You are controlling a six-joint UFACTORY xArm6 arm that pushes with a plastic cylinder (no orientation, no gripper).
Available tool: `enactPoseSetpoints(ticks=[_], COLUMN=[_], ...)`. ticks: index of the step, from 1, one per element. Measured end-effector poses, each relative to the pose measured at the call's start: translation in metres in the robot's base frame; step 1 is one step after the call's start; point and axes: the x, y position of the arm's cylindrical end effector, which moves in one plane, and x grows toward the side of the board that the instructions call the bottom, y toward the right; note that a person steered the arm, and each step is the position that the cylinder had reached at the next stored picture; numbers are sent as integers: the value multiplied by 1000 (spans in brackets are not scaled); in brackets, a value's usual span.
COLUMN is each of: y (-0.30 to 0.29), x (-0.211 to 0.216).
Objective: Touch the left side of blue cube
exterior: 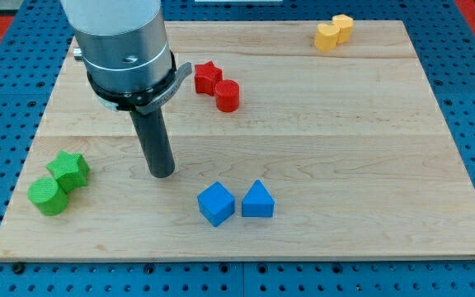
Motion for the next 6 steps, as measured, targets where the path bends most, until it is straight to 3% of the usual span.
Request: enactPoseSetpoints(ticks=[4,6], y=[3,27], x=[-2,43])
